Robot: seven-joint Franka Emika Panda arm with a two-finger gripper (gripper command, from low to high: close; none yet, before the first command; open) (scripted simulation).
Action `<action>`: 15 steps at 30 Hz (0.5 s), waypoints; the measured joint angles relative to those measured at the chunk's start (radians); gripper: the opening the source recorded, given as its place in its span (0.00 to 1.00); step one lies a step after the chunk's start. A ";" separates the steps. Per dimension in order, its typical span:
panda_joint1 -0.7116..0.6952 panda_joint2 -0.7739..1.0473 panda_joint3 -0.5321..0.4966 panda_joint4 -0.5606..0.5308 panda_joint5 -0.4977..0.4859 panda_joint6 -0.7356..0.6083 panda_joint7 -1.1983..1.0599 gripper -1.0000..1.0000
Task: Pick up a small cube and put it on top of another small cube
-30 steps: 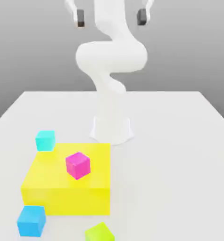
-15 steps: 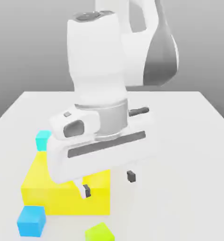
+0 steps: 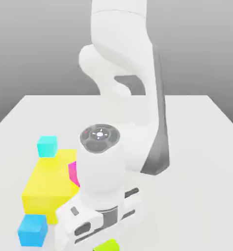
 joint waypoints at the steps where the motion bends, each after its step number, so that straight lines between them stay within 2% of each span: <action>1: 0.003 -0.010 -0.004 -0.002 -0.004 -0.008 0.002 0.00; 6: 0.028 -0.167 -0.044 -0.041 -0.051 -0.126 0.041 0.00; 15: -0.016 -0.473 -0.090 -0.196 -0.093 -0.287 0.123 0.00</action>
